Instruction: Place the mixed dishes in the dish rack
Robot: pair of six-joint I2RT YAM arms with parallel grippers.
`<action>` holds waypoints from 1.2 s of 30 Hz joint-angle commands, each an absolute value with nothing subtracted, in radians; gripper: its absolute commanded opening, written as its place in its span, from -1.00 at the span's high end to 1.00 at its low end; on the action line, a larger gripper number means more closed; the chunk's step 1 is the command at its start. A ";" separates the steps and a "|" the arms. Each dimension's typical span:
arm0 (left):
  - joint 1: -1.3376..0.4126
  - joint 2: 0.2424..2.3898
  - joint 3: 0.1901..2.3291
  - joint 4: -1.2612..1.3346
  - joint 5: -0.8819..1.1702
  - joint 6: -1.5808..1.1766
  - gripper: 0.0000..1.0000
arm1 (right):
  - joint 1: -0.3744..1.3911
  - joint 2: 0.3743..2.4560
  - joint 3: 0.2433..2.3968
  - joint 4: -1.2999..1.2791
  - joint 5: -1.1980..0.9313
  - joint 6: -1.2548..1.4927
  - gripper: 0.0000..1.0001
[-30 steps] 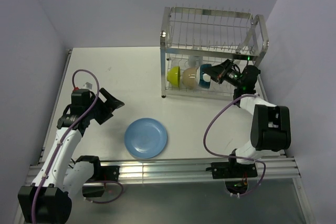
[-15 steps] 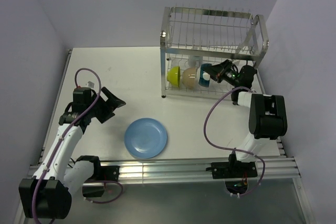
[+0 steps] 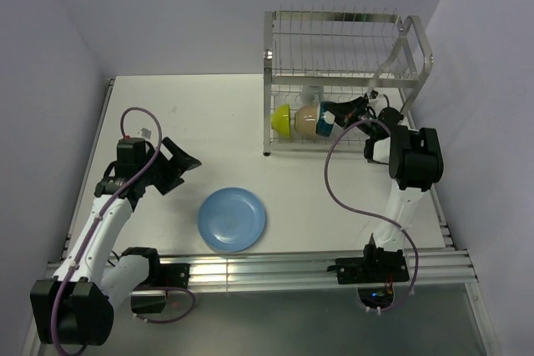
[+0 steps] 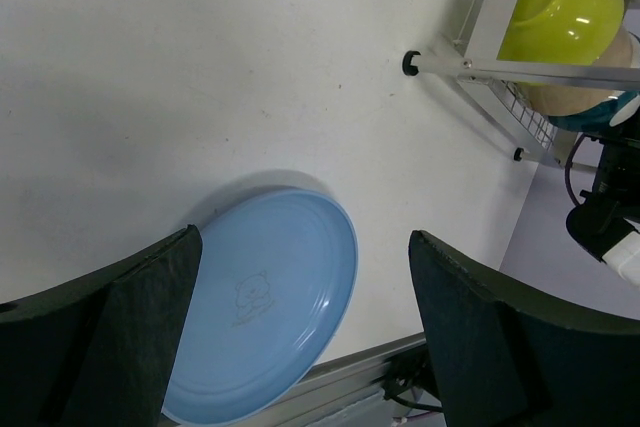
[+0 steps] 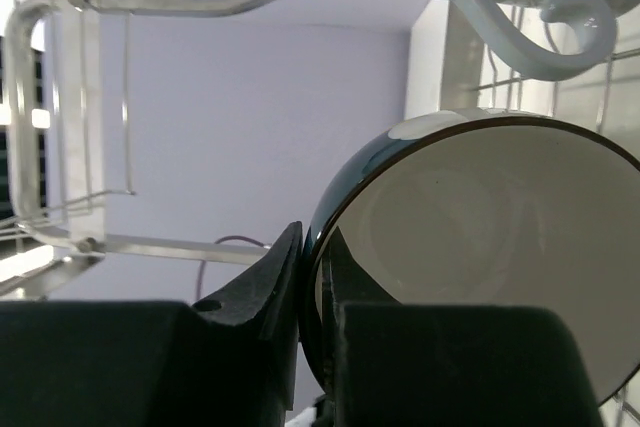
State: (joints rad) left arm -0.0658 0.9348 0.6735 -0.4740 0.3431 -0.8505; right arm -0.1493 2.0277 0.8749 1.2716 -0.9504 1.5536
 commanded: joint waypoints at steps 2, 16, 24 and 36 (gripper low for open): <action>-0.061 0.948 0.677 -0.426 0.371 -0.839 -0.82 | -0.184 2.075 0.927 1.761 -0.982 1.697 1.00; -0.061 0.977 0.664 -0.385 0.411 -0.839 -0.81 | -0.187 2.000 0.896 1.395 -0.965 1.399 1.00; -0.061 0.962 0.673 -0.397 0.419 -0.828 -0.82 | -0.187 1.967 0.874 1.169 -0.913 1.249 0.64; -0.061 0.936 0.669 -0.411 0.425 -0.833 -0.82 | -0.175 1.832 0.845 0.875 -0.844 1.031 -0.07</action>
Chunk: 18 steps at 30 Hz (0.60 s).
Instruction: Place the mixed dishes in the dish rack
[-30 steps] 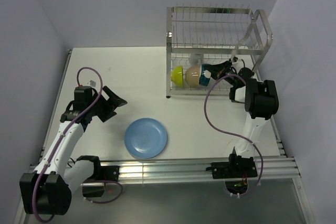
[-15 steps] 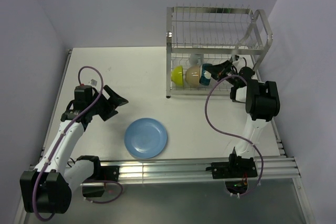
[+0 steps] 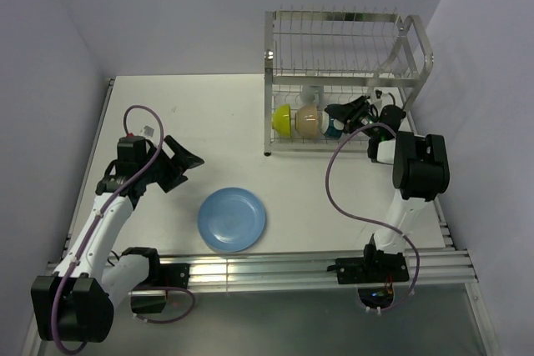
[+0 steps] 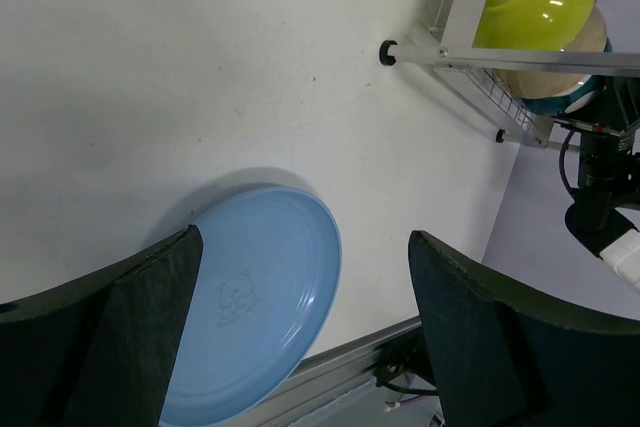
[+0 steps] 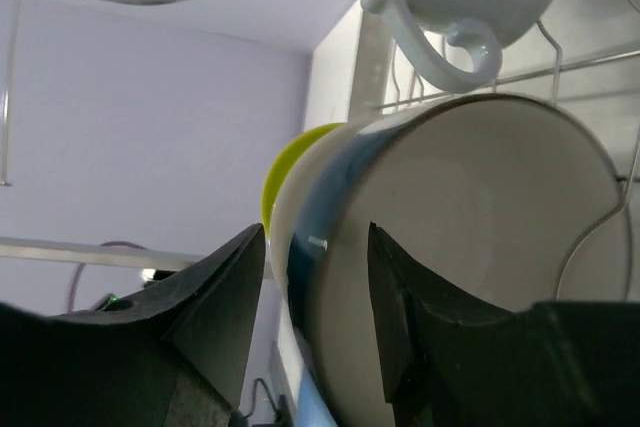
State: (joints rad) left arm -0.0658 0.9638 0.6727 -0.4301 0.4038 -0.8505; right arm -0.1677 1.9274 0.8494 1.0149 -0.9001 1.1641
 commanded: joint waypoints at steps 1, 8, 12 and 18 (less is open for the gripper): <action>-0.061 0.934 0.670 -0.416 0.426 -0.833 -0.82 | -0.173 1.816 0.844 0.844 -0.824 1.013 -0.10; -0.061 0.908 0.684 -0.440 0.425 -0.834 -0.82 | -0.166 1.672 0.839 0.586 -0.735 0.867 -0.25; -0.061 0.897 0.690 -0.462 0.417 -0.836 -0.82 | -0.163 1.606 0.821 0.479 -0.669 0.813 -0.29; -0.061 0.871 0.696 -0.492 0.397 -0.839 -0.82 | -0.158 1.511 0.792 0.282 -0.502 0.684 -0.32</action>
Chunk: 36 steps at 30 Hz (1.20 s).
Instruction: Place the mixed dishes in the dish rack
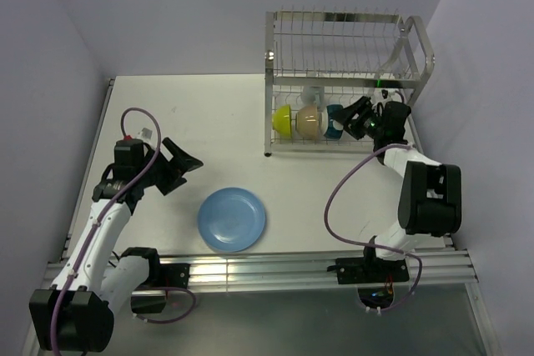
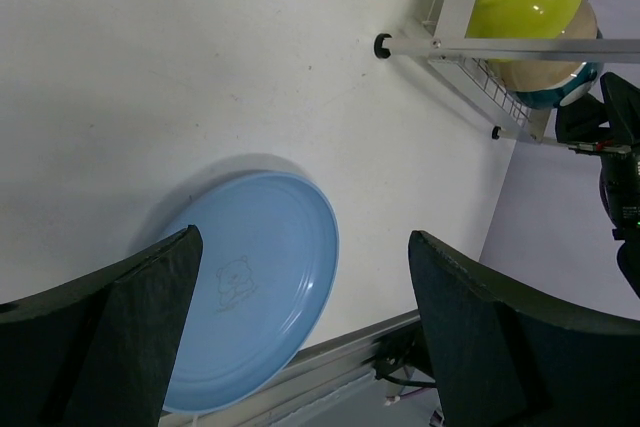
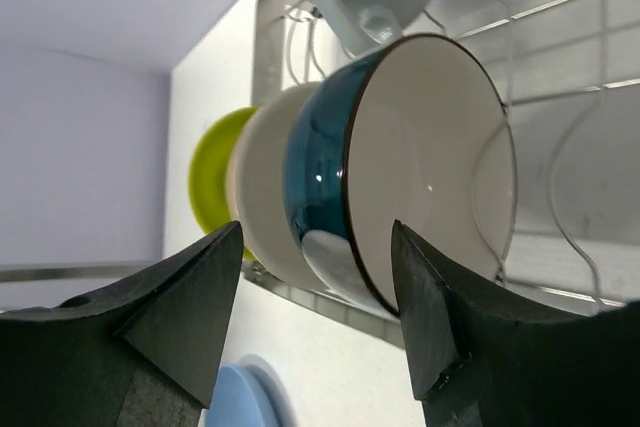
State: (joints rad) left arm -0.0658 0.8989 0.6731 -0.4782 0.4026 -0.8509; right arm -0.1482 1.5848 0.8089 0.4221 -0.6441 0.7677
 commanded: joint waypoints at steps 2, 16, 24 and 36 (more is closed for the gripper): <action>-0.061 0.864 0.701 -0.506 0.390 -0.841 -0.82 | -0.158 1.493 0.779 0.261 -0.488 0.673 -0.44; -0.061 0.836 0.700 -0.558 0.365 -0.848 -0.82 | -0.158 1.382 0.683 0.215 -0.451 0.641 -0.48; -0.061 0.847 0.643 -0.540 0.354 -0.862 -0.82 | -0.156 1.345 0.683 0.179 -0.426 0.611 -0.49; -0.061 0.871 0.612 -0.476 0.383 -0.864 -0.81 | -0.005 1.328 0.712 0.134 -0.121 0.515 -0.46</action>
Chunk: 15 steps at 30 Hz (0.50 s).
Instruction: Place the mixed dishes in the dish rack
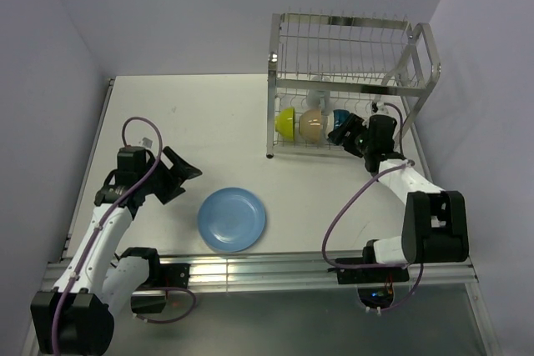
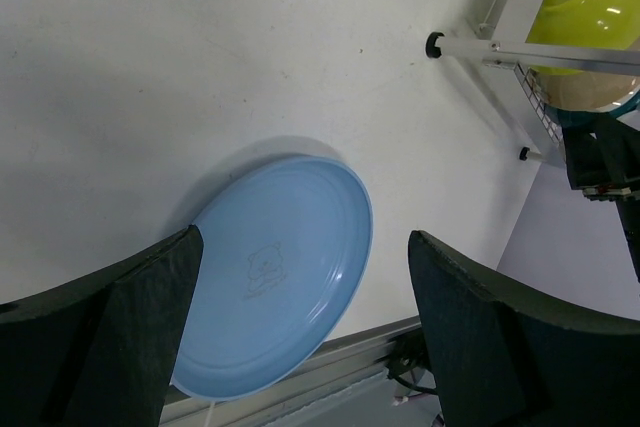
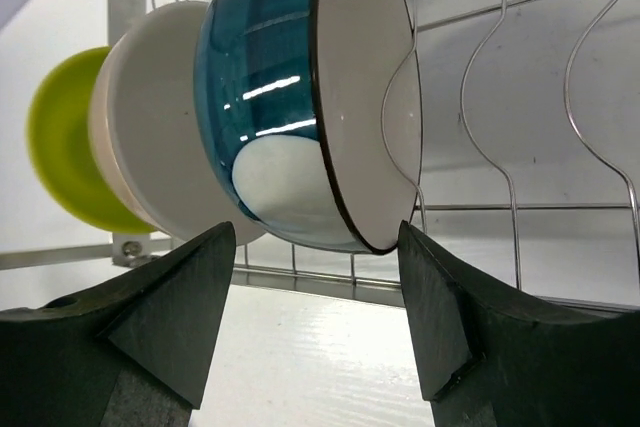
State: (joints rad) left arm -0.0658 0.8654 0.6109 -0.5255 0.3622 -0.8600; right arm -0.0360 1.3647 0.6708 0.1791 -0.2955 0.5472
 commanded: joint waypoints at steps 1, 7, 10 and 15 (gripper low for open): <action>-0.061 0.873 0.611 -0.471 0.383 -0.865 -0.81 | -0.005 1.327 0.712 0.127 -0.108 0.518 -0.46; -0.061 0.890 0.600 -0.459 0.379 -0.858 -0.81 | 0.026 1.240 0.646 0.114 -0.042 0.543 -0.45; -0.061 0.891 0.589 -0.453 0.379 -0.868 -0.81 | 0.025 1.195 0.618 0.103 -0.038 0.549 -0.46; -0.061 0.871 0.569 -0.475 0.318 -0.900 -0.79 | 0.051 1.062 0.568 0.048 -0.037 0.577 -0.46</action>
State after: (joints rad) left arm -0.0658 0.8906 0.5816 -0.4828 0.3614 -0.8753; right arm 0.0292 1.1511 0.5972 0.0807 -0.0704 0.5552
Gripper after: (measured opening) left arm 0.898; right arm 0.729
